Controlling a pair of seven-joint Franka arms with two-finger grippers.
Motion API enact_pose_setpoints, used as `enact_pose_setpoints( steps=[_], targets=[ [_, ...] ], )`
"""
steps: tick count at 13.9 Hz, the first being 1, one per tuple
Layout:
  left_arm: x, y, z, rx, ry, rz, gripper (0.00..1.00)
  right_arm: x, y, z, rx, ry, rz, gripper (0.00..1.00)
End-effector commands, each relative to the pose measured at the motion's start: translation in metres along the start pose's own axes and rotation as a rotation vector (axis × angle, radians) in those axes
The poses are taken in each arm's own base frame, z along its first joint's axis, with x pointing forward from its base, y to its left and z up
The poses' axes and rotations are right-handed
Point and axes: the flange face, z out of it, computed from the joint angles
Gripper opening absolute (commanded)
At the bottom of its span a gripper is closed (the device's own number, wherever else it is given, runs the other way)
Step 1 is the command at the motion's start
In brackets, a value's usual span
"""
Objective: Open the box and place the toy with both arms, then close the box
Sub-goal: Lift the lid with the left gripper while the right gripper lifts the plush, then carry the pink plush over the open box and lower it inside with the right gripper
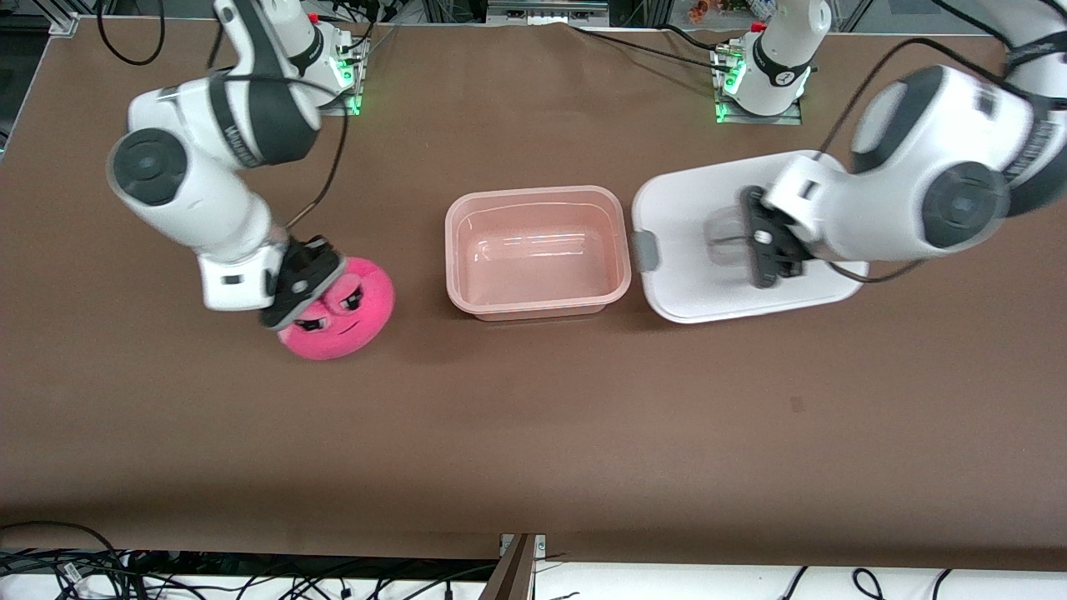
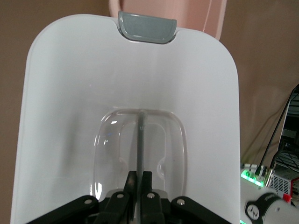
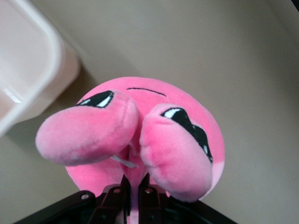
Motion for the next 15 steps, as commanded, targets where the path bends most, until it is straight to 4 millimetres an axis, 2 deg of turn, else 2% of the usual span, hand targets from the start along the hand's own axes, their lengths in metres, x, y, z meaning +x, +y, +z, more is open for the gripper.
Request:
enact_pose_setpoints(
  steps=[1,2,4,6,9,11,13,15],
  targets=[
    [-0.057,-0.020,-0.019,0.048,-0.053,-0.018,0.00,0.053,-0.074,-0.019,-0.006,0.000,-0.212,0.00],
    [-0.067,-0.026,-0.024,0.074,-0.078,-0.029,0.00,0.060,-0.087,-0.019,-0.003,0.002,-0.239,0.00],
    [-0.085,-0.032,-0.029,0.098,-0.117,-0.009,0.00,0.079,-0.133,-0.019,-0.004,0.003,-0.398,0.00],
    [-0.096,-0.036,-0.029,0.092,-0.112,-0.006,0.00,0.091,-0.169,-0.020,-0.025,-0.009,-0.493,0.00],
    [-0.101,-0.038,-0.030,0.093,-0.109,-0.007,0.00,0.099,-0.200,-0.016,-0.043,-0.037,-0.555,0.00],
    [-0.101,-0.040,-0.026,0.085,-0.107,-0.006,0.00,0.106,-0.211,-0.002,-0.056,-0.057,-0.581,0.00],
    [-0.100,-0.041,-0.025,0.080,-0.102,-0.008,0.00,0.113,-0.218,0.021,-0.050,-0.078,-0.598,0.00],
    [-0.098,-0.040,-0.019,0.063,-0.100,-0.009,0.00,0.123,-0.238,0.047,-0.048,-0.091,-0.627,0.00]
  ],
)
